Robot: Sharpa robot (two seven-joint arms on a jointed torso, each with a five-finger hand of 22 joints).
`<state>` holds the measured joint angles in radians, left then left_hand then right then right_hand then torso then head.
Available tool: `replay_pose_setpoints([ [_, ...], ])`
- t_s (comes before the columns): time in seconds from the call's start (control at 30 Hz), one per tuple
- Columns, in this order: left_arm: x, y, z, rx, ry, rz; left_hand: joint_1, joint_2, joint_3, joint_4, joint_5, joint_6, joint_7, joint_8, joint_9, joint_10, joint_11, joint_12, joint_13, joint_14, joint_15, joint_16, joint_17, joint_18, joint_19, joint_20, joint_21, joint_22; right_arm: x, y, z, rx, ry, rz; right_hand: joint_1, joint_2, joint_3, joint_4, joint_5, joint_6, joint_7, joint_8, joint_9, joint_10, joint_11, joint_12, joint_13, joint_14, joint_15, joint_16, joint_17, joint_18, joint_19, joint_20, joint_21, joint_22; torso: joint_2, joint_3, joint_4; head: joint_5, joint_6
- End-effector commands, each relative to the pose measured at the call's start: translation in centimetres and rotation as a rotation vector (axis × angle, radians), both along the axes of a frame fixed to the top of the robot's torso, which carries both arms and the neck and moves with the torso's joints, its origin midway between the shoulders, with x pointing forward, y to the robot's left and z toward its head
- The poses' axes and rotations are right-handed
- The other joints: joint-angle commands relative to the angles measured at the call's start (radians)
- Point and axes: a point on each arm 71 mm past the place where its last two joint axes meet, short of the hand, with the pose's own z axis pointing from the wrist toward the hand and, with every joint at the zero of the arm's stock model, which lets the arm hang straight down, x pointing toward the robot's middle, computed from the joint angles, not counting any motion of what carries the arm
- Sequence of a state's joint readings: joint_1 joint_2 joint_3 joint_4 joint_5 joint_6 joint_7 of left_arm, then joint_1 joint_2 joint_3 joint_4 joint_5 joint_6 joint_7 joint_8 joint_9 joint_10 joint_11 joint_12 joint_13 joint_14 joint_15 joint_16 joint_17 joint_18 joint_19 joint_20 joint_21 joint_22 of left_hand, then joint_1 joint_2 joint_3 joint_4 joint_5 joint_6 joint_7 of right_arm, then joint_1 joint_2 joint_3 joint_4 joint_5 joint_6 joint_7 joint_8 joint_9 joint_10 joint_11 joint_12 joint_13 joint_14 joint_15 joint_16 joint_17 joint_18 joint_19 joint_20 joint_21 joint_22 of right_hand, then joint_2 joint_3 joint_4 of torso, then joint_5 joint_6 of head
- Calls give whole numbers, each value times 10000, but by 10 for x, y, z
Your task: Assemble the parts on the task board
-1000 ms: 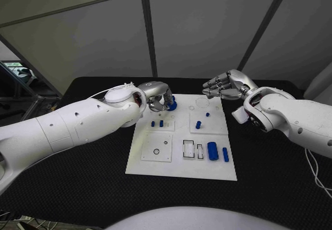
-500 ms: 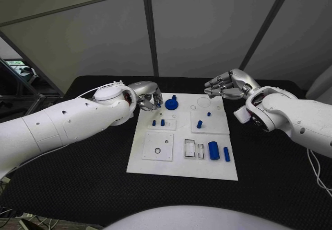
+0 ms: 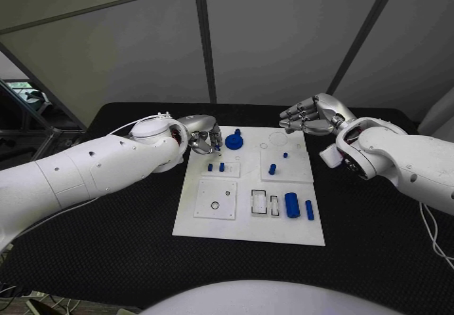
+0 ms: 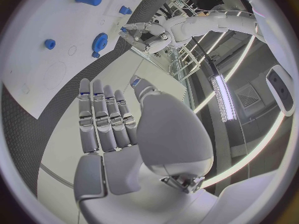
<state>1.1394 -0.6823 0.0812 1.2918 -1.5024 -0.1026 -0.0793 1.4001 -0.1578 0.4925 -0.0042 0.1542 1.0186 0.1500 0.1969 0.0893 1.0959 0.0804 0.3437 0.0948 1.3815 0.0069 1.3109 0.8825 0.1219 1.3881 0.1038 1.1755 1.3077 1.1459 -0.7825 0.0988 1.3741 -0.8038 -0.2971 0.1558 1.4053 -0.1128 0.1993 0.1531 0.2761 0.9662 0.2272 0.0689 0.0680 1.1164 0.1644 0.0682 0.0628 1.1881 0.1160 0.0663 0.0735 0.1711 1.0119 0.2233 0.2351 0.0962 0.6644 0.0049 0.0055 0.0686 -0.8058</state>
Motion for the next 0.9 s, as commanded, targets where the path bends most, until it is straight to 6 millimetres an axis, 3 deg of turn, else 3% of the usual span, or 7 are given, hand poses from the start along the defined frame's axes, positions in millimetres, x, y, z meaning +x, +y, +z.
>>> replay_pose_setpoints([
  [0.03,0,-2,-1,-17,162,-112,-72,-2,-4,42,-69,63,-9,-39,-10,71,-4,-58,10,34,-36,46,-11,-304,-38,14,-36,128,0,2,1,20,-54,101,26,112,-8,-24,59,-80,-3,-23,1,-89,-10,5,3,-78,-12,-21,-15,127,65,-22,-49,-11,2,3,-9,2,-12],
  [0.9,5,-6,-10,200,549,-163,-59,14,7,34,-59,62,-12,-63,-15,77,-7,-91,13,12,-37,27,-78,-298,-51,8,-62,115,0,4,1,39,-50,164,26,112,-8,-24,59,-80,-3,-23,1,-89,-10,5,3,-78,-12,-21,-15,127,65,-22,-49,-11,-2,0,4,-29,-84],
])
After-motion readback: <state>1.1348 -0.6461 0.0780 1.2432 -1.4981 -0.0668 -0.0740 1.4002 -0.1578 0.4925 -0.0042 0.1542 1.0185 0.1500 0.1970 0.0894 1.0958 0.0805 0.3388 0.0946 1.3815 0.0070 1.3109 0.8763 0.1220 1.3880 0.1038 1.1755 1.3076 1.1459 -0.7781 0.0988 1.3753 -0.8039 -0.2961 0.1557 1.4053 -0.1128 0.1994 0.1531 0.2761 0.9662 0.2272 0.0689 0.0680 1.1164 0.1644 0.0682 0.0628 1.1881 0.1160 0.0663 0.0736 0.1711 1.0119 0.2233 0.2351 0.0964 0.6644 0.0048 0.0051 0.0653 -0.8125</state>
